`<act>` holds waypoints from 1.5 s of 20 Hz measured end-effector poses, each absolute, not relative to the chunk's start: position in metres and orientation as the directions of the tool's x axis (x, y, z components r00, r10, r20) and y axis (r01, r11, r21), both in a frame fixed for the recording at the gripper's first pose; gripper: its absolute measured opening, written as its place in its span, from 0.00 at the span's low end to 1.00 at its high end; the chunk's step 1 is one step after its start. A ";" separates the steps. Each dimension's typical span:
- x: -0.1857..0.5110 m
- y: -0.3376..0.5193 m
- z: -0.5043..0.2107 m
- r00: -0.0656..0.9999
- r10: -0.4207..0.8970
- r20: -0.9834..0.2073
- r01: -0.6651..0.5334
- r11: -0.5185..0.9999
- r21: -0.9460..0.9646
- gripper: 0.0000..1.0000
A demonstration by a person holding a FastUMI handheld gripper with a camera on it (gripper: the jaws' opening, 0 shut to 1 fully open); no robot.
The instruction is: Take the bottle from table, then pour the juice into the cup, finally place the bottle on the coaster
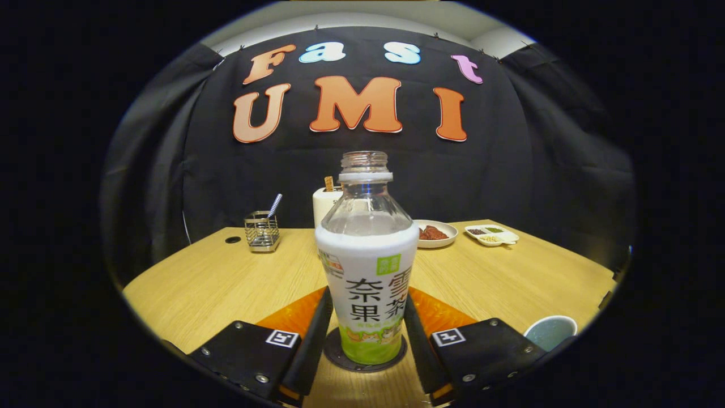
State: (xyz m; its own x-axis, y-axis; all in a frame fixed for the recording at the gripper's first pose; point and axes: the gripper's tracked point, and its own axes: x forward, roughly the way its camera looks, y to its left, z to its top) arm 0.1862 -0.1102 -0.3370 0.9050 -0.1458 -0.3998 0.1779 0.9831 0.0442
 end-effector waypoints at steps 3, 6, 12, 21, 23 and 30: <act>0.182 -0.115 -0.325 0.914 -0.158 -0.374 0.189 0.981 0.046 0.94; 0.173 -0.117 -0.301 0.934 -0.178 -0.310 0.207 0.976 0.065 0.97; 0.146 -0.112 -0.221 0.970 -0.193 -0.150 0.216 0.963 0.158 0.97; 0.108 -0.085 -0.119 0.974 -0.221 -0.045 0.223 0.973 0.059 0.97; 0.110 -0.071 -0.100 0.976 -0.217 -0.029 0.218 0.975 0.041 0.97; 0.102 0.002 -0.050 0.992 -0.115 0.051 0.114 0.993 0.003 0.97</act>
